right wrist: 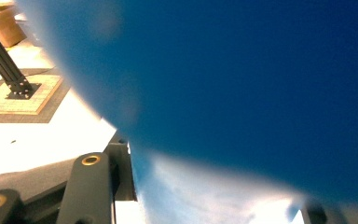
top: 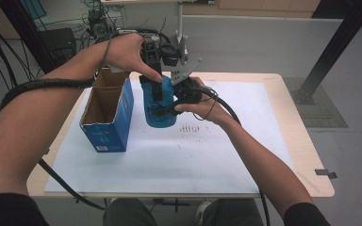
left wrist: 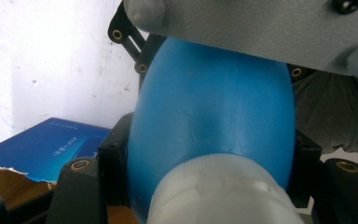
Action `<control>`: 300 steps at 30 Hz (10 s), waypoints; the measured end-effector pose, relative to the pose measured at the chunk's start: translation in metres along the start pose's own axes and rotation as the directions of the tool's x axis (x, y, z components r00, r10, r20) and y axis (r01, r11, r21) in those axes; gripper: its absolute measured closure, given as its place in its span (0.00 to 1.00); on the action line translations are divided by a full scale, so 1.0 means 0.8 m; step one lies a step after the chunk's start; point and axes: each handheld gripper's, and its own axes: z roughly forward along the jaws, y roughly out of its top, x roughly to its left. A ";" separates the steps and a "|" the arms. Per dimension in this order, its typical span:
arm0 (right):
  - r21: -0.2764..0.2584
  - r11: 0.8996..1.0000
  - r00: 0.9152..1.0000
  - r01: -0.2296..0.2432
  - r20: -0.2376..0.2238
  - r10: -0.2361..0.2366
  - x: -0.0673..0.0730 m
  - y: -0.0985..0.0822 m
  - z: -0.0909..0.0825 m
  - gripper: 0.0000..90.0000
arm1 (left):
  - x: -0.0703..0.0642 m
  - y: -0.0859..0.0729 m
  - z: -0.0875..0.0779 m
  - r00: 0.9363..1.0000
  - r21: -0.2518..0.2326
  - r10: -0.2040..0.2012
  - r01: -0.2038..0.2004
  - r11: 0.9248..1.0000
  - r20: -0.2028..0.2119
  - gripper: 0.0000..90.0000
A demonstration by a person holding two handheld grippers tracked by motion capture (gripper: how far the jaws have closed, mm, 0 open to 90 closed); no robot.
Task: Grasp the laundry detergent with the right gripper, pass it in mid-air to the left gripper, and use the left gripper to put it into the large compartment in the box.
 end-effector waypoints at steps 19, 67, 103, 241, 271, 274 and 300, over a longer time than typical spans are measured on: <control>-0.005 1.000 1.000 0.011 0.008 -0.011 -0.001 0.001 0.004 0.46 | -0.001 -0.004 0.000 1.000 -0.007 -0.005 0.005 1.000 -0.005 0.41; -0.019 1.000 1.000 0.003 0.017 -0.003 -0.001 -0.001 0.003 0.44 | -0.003 -0.002 -0.002 1.000 -0.003 -0.006 0.006 1.000 -0.009 0.41; 0.170 0.974 0.964 -0.151 0.242 0.108 0.007 -0.030 -0.057 0.06 | 0.015 -0.012 -0.022 0.986 -0.007 -0.156 0.156 0.988 -0.052 0.41; 0.465 0.848 0.885 -0.254 0.466 0.008 0.055 -0.075 -0.178 0.07 | 0.081 -0.231 0.041 0.148 -0.143 -0.981 0.981 0.129 0.127 0.41; 0.481 0.831 0.881 -0.281 0.473 0.024 0.054 -0.089 -0.174 0.07 | 0.084 -0.222 0.110 0.181 -0.150 -0.979 0.974 0.167 0.089 0.41; 0.482 0.830 0.880 -0.281 0.475 0.022 0.053 -0.089 -0.174 0.07 | 0.084 -0.221 0.115 0.182 -0.152 -0.980 0.974 0.167 0.087 0.41; 0.488 0.822 0.879 -0.292 0.475 0.030 0.053 -0.097 -0.174 0.07 | 0.084 -0.213 0.147 0.212 -0.153 -0.974 0.968 0.199 0.076 0.41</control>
